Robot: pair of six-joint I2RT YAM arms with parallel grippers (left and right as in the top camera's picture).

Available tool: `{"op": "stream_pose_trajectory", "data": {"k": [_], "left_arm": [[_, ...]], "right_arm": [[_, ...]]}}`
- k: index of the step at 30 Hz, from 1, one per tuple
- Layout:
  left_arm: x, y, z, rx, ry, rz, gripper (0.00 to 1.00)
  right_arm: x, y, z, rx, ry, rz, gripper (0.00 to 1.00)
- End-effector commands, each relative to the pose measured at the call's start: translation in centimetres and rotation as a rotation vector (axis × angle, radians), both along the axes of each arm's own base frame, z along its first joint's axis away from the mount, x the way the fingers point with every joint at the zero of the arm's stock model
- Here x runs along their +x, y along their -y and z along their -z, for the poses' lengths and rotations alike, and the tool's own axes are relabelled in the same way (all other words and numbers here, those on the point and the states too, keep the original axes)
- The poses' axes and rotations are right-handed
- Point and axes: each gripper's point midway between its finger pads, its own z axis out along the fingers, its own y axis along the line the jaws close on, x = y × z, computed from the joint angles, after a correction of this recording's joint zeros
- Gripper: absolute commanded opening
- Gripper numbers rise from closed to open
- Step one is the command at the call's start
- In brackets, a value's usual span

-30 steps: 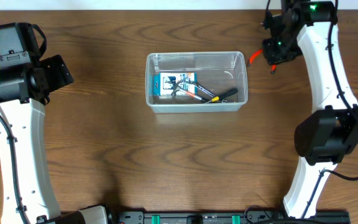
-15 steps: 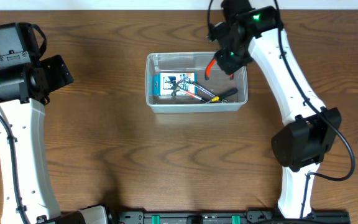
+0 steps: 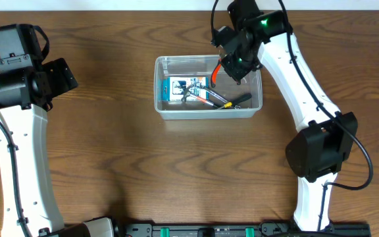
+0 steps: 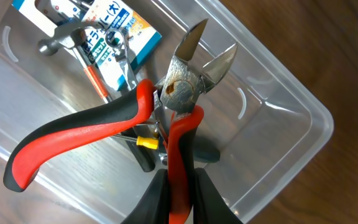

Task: Pack container
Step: 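Lift the pliers with the right gripper and carry them over the container, then lower the pliers into the container and open the right gripper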

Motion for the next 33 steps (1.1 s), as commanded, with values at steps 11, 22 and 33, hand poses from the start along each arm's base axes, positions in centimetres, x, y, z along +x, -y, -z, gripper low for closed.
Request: {"op": "stream_pose_trajectory", "data": {"k": [11, 22, 33], "left_arm": [[-0.1, -0.4, -0.1, 0.02, -0.008, 0.001, 0.98], [-0.1, -0.4, -0.1, 0.02, -0.008, 0.001, 0.98], [-0.1, -0.4, -0.1, 0.02, -0.008, 0.001, 0.98]], "right_arm": [[-1.5, -0.2, 5.9, -0.007, -0.1, 0.008, 0.06], [-2.6, -0.5, 9.3, 0.026, -0.152, 0.074, 0.13], [-2.0, -0.7, 9.3, 0.042, -0.133, 0.108, 0.27]]}}
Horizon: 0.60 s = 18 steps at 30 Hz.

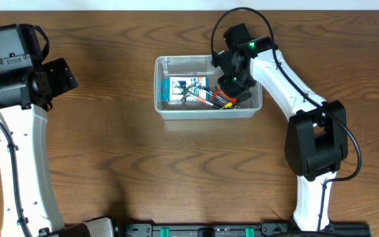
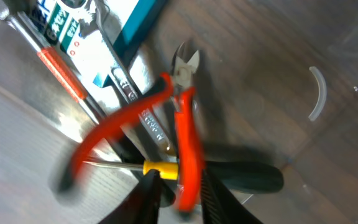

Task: Pack container
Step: 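Lower the pliers into the container and open the right gripper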

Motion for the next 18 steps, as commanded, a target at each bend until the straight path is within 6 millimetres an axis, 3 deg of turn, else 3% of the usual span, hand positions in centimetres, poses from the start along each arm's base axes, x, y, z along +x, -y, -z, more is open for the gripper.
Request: {"op": "stream_pose_trajectory", "data": {"k": [1, 7, 9, 11, 13, 18], "left_arm": [[-0.1, -0.4, -0.1, 0.02, -0.008, 0.001, 0.98], [-0.1, -0.4, -0.1, 0.02, -0.008, 0.001, 0.98], [-0.1, -0.4, -0.1, 0.02, -0.008, 0.001, 0.98], [-0.1, -0.4, -0.1, 0.02, -0.008, 0.001, 0.98], [-0.1, -0.4, -0.1, 0.02, -0.008, 0.001, 0.98], [-0.1, -0.4, -0.1, 0.02, -0.008, 0.001, 0.98]], "right_arm": [[-0.2, -0.4, 0.5, 0.012, -0.014, 0.019, 0.27], [0.1, -0.6, -0.2, 0.03, -0.017, 0.07, 0.31], [0.5, -0.8, -1.2, 0.045, -0.012, 0.105, 0.41], [1.1, -0.8, -2.8, 0.056, 0.002, 0.133, 0.64], [1.7, -0.7, -4.9, 0.066, 0.023, 0.146, 0.99], [2.6, 0.3, -11.1, 0.092, 0.085, 0.171, 0.99]]}}
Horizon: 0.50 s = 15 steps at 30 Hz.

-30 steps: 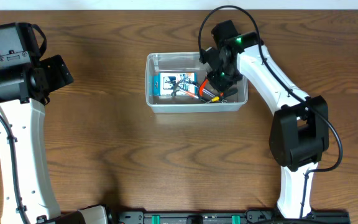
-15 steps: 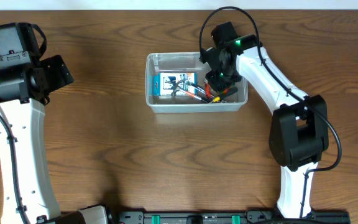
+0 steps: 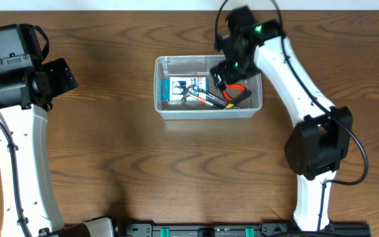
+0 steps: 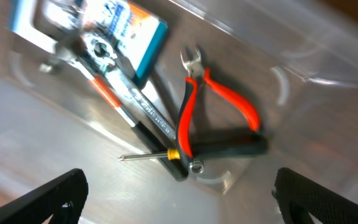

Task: Pack container

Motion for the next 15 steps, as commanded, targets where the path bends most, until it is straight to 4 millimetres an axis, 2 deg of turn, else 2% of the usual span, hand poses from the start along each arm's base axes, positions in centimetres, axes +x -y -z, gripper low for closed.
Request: {"op": "stream_pose_trajectory", "data": {"k": [1, 3, 7, 12, 15], "left_arm": [[-0.1, -0.4, -0.1, 0.02, -0.008, 0.001, 0.98], [-0.1, -0.4, -0.1, 0.02, -0.008, 0.001, 0.98], [-0.1, -0.4, -0.1, 0.02, -0.008, 0.001, 0.98], [-0.1, -0.4, -0.1, 0.02, -0.008, 0.001, 0.98], [-0.1, -0.4, -0.1, 0.02, -0.008, 0.001, 0.98]], "right_arm": [[1.4, 1.0, -4.6, 0.043, 0.076, 0.055, 0.99], [1.4, 2.1, -6.9, 0.049, 0.099, 0.091, 0.99], [0.9, 5.7, -10.6, 0.036, 0.136, 0.211, 0.99], [-2.0, 9.6, -14.4, 0.042, 0.154, 0.317, 0.99], [-4.1, 11.5, -17.6, 0.048, 0.214, 0.372, 0.99]]}}
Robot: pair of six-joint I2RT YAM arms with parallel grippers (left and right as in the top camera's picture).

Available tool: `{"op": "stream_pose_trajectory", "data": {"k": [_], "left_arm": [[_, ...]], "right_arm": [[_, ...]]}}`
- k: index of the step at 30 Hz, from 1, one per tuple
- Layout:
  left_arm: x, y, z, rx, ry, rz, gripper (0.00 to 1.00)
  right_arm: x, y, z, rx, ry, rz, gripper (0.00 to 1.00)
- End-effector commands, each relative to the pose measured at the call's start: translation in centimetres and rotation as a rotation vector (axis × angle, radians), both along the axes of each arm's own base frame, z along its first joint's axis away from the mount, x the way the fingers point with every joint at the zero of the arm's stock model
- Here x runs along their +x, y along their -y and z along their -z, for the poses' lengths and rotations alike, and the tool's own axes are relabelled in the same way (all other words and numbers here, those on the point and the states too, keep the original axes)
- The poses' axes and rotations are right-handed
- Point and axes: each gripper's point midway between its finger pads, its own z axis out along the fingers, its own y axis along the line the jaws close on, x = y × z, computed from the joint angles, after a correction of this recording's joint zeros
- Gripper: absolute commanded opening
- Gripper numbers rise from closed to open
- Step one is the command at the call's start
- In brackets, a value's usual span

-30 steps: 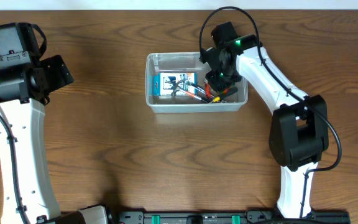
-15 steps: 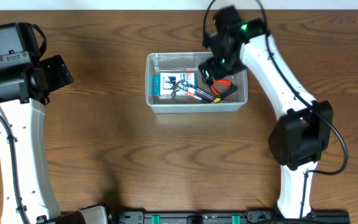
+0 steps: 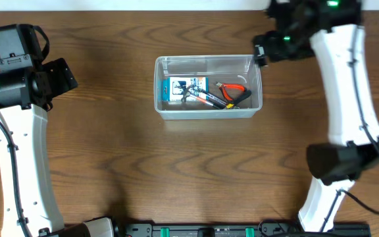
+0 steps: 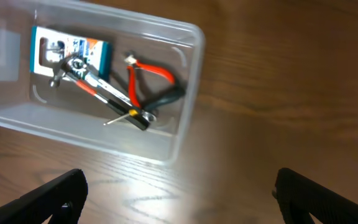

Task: Pack container

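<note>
A clear plastic container [image 3: 207, 62] [image 4: 185, 118] stands at the table's middle back. Inside lie red-handled cutters [image 3: 234, 89] [image 4: 151, 73], a blue tool package [image 3: 184, 85] [image 4: 67, 50], a small hammer-like tool with an orange band [image 4: 82, 81] and a black screwdriver [image 4: 135, 115]. My right gripper [image 3: 263, 52] [image 4: 179, 202] hangs wide open and empty, high over the table beside the container's right end. My left gripper [image 3: 68, 78] stays at the far left, away from the container; its fingers are too dark to read.
Bare wood-grain table [image 3: 196, 164] surrounds the container. The right arm's base [image 3: 337, 161] stands at the lower right, the left arm's column [image 3: 25, 171] along the left edge.
My right gripper has risen and moved right, from over the container's right half to outside its right wall. The cutters lie still in the container. The left arm is unchanged.
First my right gripper held the red-handled cutters above the container's right end. Then it was low inside, the cutters among the tools. Half a second ago it was open above them, the cutters lying loose. Now it is clear of the container.
</note>
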Motion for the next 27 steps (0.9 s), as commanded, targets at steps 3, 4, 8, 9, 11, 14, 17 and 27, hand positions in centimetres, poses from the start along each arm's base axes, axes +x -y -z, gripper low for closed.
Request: {"op": "stream_pose_trajectory", "data": {"k": [3, 4, 8, 9, 11, 14, 17, 27], "left_arm": [[-0.1, -0.4, -0.1, 0.02, -0.008, 0.001, 0.98], [-0.1, -0.4, -0.1, 0.02, -0.008, 0.001, 0.98], [-0.1, -0.4, -0.1, 0.02, -0.008, 0.001, 0.98], [-0.1, -0.4, -0.1, 0.02, -0.008, 0.001, 0.98], [-0.1, -0.4, -0.1, 0.02, -0.008, 0.001, 0.98], [-0.1, -0.4, -0.1, 0.02, -0.008, 0.001, 0.98], [-0.1, -0.4, -0.1, 0.02, -0.008, 0.001, 0.98], [-0.1, -0.4, -0.1, 0.02, -0.008, 0.001, 0.98]], "right_arm": [[-4.5, 3.7, -8.2, -0.031, 0.2, 0.164, 0.99], [-5.7, 4.8, -9.3, -0.061, 0.226, 0.214, 0.99], [-9.3, 6.1, -12.4, -0.063, 0.323, 0.279, 0.99], [-10.5, 6.5, -13.1, -0.061, 0.344, 0.303, 0.99], [-12.8, 7.6, -13.7, -0.076, 0.373, 0.357, 0.99], [-16.6, 9.2, -13.4, -0.105, 0.394, 0.432, 0.99], [-20.1, 10.5, -12.4, -0.113, 0.425, 0.505, 0.99], [-24.6, 8.5, -10.4, 0.086, 0.733, 0.377, 0.99]]}}
